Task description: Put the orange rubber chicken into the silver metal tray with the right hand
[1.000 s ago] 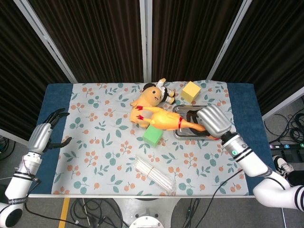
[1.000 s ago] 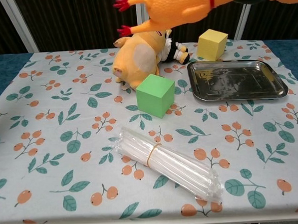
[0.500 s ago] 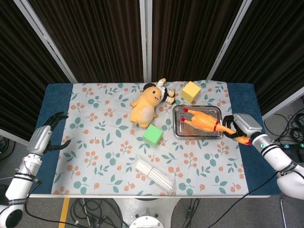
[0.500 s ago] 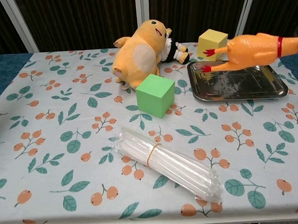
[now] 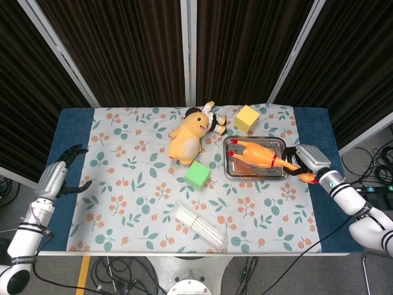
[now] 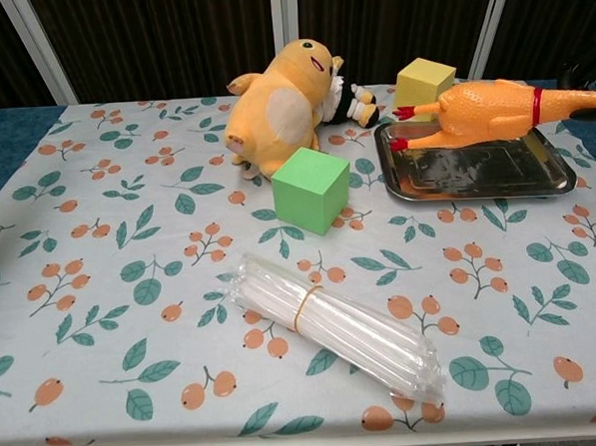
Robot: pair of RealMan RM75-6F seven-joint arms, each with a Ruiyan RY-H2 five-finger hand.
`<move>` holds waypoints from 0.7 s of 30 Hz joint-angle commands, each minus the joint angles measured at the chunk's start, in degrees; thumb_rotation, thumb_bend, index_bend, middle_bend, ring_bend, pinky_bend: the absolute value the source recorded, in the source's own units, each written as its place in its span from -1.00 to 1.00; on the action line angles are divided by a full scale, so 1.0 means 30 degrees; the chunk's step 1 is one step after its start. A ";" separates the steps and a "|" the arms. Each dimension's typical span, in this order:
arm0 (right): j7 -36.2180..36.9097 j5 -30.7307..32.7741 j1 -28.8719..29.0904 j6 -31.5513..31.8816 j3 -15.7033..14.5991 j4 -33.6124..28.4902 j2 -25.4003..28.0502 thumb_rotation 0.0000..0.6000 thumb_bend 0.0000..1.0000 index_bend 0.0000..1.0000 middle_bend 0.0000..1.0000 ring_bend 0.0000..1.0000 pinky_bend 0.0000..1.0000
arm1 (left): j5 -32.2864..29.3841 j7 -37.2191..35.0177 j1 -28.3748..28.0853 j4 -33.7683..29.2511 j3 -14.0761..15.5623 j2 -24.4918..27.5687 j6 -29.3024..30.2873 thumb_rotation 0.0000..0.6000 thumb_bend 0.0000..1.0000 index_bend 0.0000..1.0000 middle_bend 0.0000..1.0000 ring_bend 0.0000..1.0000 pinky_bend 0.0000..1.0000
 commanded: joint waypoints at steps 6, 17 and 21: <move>0.1273 -0.0632 0.0327 0.0187 -0.0066 0.2463 -0.2020 1.00 -0.55 0.92 0.62 0.49 0.91 | -0.0242 -0.0721 -0.0040 -0.0214 -0.0248 0.0264 -0.0557 1.00 -0.46 -0.55 -0.66 -0.76 -0.56; 0.1895 -0.1123 0.0058 0.0398 -0.0723 0.6086 -0.4179 1.00 -0.88 0.39 0.16 -0.22 0.01 | 0.0080 -0.1244 0.0074 -0.0337 -0.0197 0.0547 -0.0884 1.00 -0.47 -0.55 -0.66 -0.76 -0.56; 0.1765 -0.0958 -0.0038 0.0133 -0.0747 0.7186 -0.4769 1.00 -0.94 -0.01 -0.14 -0.50 -0.27 | 0.0222 -0.1209 0.0120 -0.0371 -0.0129 0.0573 -0.0894 1.00 -0.47 -0.55 -0.66 -0.76 -0.56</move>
